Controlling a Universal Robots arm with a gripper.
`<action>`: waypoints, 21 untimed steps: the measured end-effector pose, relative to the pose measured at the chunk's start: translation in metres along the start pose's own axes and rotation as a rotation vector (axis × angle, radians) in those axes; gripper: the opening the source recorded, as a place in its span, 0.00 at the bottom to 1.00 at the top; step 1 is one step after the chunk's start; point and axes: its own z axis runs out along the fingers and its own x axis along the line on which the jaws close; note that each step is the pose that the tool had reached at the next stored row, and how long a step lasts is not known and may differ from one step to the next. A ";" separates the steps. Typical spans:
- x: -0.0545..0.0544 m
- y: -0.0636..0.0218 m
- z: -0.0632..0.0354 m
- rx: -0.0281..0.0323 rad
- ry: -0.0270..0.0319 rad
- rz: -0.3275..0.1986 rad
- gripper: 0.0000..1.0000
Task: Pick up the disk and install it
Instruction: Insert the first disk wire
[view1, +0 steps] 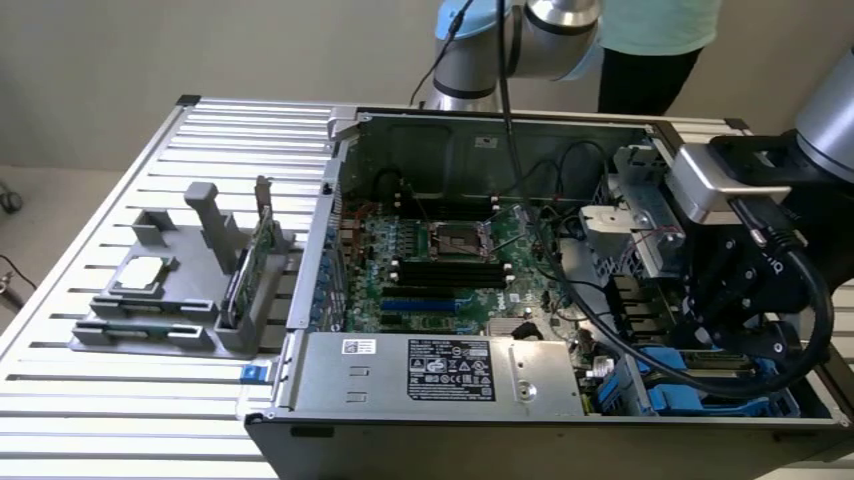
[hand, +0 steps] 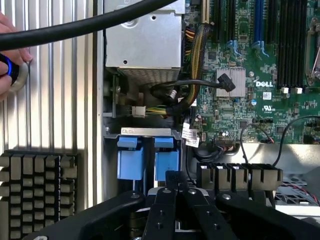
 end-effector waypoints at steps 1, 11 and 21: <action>0.000 0.0000 0.0000 -0.0003 -0.0007 0.015 0.13; 0.000 0.0000 0.0000 -0.0033 -0.0074 0.168 0.13; 0.000 0.0000 -0.0001 -0.0065 -0.0143 0.327 0.13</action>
